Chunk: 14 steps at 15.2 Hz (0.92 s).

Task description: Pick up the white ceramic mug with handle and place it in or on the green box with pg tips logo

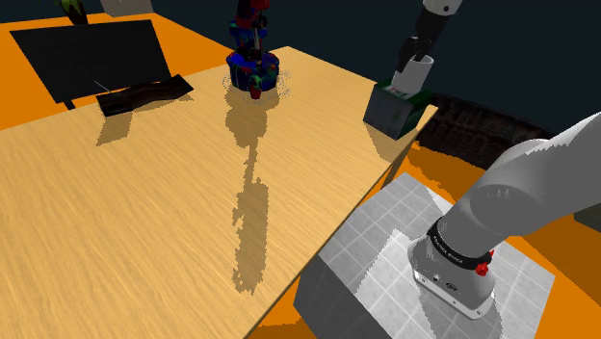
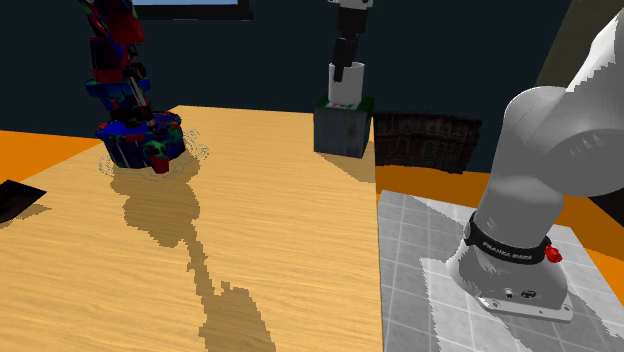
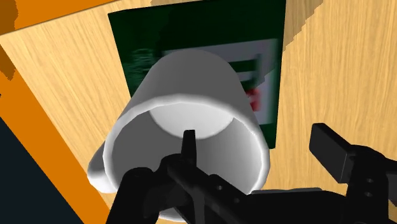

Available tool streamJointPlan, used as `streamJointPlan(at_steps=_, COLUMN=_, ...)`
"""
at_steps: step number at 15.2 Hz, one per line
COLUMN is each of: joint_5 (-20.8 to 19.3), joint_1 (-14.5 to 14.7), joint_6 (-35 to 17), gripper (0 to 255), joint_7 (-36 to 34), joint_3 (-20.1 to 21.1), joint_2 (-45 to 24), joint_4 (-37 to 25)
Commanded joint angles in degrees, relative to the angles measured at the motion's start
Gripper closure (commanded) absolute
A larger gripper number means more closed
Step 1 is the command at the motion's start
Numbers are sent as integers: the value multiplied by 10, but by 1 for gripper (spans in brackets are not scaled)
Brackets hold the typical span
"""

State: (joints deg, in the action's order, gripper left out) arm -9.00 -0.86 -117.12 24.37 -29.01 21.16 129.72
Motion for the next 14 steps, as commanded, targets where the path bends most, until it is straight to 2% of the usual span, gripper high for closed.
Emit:
streamJointPlan(at_steps=1, joint_5=0, joint_1=0, joint_6=0, gripper=0, joint_7=0, joint_3=0, joint_2=0, joint_4=0)
streamJointPlan(at_steps=2, joint_5=0, joint_1=0, joint_6=0, gripper=0, joint_7=0, joint_3=0, joint_2=0, joint_4=0)
streamJointPlan(at_steps=6, joint_5=-2, joint_1=-1, joint_6=75, gripper=0, joint_7=-4, joint_3=13, joint_2=20, joint_4=-56)
streamJointPlan(at_steps=14, joint_5=-2, joint_1=-1, joint_6=75, gripper=0, joint_7=-4, joint_3=13, joint_2=20, joint_4=-56)
